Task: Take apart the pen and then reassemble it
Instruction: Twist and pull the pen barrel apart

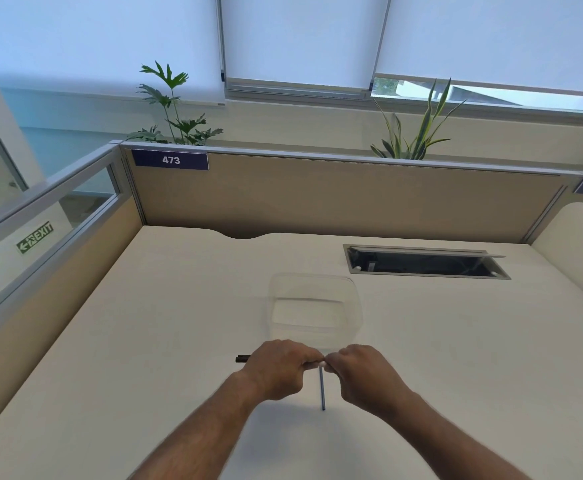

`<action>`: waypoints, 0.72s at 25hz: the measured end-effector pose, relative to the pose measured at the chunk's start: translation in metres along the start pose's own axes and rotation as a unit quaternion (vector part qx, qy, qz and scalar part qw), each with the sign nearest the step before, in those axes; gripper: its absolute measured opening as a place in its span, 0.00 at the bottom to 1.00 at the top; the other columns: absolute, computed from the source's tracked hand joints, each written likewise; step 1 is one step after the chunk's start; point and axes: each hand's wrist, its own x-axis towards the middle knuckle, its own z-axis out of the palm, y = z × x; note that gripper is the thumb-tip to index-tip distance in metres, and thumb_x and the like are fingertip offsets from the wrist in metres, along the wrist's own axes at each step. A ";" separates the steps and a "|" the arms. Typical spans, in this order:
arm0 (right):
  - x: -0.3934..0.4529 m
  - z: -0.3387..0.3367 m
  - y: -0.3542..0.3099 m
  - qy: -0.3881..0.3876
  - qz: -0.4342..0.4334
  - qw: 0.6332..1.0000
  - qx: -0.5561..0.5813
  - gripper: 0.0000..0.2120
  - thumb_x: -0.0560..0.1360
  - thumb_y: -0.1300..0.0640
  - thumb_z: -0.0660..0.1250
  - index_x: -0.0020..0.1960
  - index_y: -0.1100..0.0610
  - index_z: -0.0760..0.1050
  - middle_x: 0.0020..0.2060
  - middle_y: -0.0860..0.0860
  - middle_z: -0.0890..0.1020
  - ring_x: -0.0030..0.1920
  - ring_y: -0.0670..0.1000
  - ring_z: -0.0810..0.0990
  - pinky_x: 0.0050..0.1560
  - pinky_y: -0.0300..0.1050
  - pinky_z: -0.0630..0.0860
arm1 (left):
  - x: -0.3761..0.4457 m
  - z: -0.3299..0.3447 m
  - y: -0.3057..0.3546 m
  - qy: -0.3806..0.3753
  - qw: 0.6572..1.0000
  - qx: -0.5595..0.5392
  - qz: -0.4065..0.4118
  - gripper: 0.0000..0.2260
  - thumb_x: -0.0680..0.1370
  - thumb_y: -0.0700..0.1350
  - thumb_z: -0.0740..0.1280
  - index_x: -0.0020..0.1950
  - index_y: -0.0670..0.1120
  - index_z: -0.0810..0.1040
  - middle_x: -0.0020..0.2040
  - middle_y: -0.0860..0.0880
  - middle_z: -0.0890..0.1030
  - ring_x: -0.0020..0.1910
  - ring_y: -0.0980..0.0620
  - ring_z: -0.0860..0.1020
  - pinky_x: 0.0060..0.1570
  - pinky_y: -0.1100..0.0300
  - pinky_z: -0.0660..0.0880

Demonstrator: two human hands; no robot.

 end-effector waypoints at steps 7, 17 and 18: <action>-0.004 0.000 -0.003 0.034 -0.006 0.999 -0.026 0.06 0.67 0.66 0.73 0.41 0.56 0.81 0.30 0.52 0.83 0.30 0.55 0.79 0.28 0.42 0.67 | 0.000 -0.002 0.001 -0.008 1.000 -0.013 0.004 0.11 0.80 0.44 0.58 0.56 0.56 0.76 0.46 0.52 0.84 0.41 0.46 0.77 0.39 0.52 0.76; -0.009 0.004 -0.005 0.076 -0.017 0.997 -0.027 0.14 0.55 0.65 0.80 0.33 0.52 0.79 0.21 0.47 0.77 0.22 0.50 0.74 0.20 0.38 0.67 | 0.002 -0.004 0.001 -0.033 0.999 -0.014 0.001 0.12 0.80 0.41 0.59 0.53 0.56 0.77 0.46 0.52 0.84 0.41 0.48 0.75 0.41 0.51 0.75; -0.010 0.004 -0.005 0.076 -0.018 0.997 -0.027 0.14 0.55 0.65 0.80 0.33 0.53 0.79 0.21 0.47 0.77 0.22 0.50 0.74 0.20 0.38 0.67 | 0.002 -0.004 0.001 -0.035 0.999 -0.015 -0.001 0.12 0.79 0.41 0.59 0.54 0.56 0.77 0.47 0.52 0.84 0.42 0.47 0.75 0.42 0.50 0.76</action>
